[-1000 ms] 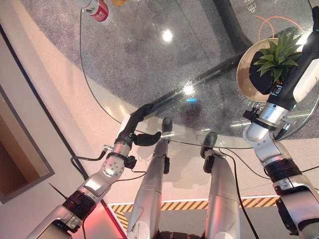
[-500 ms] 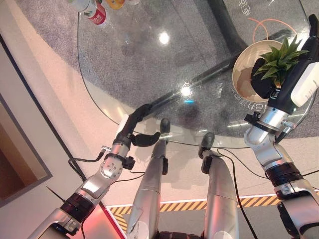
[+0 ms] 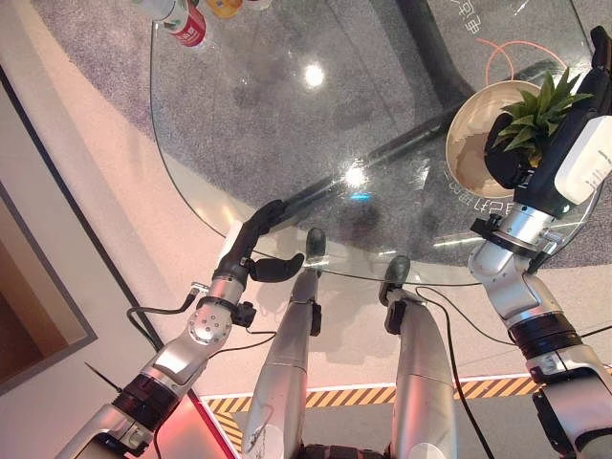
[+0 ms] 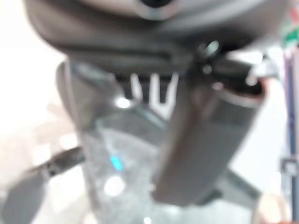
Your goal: Pick up the fruit to the plate
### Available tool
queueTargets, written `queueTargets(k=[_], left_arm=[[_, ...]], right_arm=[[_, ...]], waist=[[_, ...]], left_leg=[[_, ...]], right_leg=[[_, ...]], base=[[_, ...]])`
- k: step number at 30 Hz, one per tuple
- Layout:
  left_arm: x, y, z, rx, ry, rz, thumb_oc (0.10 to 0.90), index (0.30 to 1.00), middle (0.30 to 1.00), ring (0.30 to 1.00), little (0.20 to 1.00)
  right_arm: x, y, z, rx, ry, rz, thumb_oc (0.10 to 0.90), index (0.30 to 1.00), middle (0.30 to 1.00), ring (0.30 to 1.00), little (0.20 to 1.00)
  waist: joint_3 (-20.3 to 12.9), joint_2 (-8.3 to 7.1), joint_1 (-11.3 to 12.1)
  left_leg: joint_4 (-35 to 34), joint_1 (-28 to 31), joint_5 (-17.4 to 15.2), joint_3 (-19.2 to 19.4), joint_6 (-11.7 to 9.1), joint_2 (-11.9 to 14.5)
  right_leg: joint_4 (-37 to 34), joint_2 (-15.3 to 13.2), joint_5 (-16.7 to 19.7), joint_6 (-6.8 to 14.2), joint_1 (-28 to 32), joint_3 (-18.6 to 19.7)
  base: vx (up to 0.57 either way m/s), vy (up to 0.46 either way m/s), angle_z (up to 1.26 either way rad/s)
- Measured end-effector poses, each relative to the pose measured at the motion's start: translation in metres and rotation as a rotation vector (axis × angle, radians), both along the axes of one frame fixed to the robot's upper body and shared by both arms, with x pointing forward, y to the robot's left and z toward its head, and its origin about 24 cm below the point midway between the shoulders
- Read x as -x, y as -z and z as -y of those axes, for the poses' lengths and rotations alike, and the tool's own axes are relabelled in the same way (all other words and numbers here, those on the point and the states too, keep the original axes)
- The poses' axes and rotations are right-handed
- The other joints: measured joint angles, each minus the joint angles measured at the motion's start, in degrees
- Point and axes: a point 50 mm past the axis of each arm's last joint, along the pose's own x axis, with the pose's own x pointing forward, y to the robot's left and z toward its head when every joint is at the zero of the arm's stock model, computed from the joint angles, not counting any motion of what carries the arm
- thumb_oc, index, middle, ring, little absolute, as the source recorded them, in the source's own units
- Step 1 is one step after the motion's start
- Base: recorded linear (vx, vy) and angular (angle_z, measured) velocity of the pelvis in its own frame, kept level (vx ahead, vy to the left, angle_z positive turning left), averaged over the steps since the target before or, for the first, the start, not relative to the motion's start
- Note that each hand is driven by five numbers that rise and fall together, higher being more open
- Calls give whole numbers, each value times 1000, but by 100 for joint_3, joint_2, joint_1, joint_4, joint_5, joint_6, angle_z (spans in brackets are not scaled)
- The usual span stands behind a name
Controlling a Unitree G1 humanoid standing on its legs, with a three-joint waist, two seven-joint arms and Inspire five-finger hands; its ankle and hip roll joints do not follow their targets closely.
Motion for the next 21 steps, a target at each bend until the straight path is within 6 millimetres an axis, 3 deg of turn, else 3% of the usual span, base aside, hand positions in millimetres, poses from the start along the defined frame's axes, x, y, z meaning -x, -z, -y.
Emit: queueTargets(k=[13,21], left_arm=[[5,5,-8,10,-21,-22,800,900,900,900,900],[10,10,-8,9,-13,-22,800,900,900,900,900]], right_arm=[[15,4,-5,122,-11,16,800,900,900,900,900],[16,4,-6,154,-12,-1,800,900,900,900,900]], waist=[[7,-13,-5],[3,-100,-4]], left_leg=[[0,206,-15,-3,19,-3],[-4,339,-79,-2,62,-4]], right_leg=[[-41,0,11,17,232,-13],[-72,3,11,18,382,-20]], base=[[0,0,0],[0,0,0]])
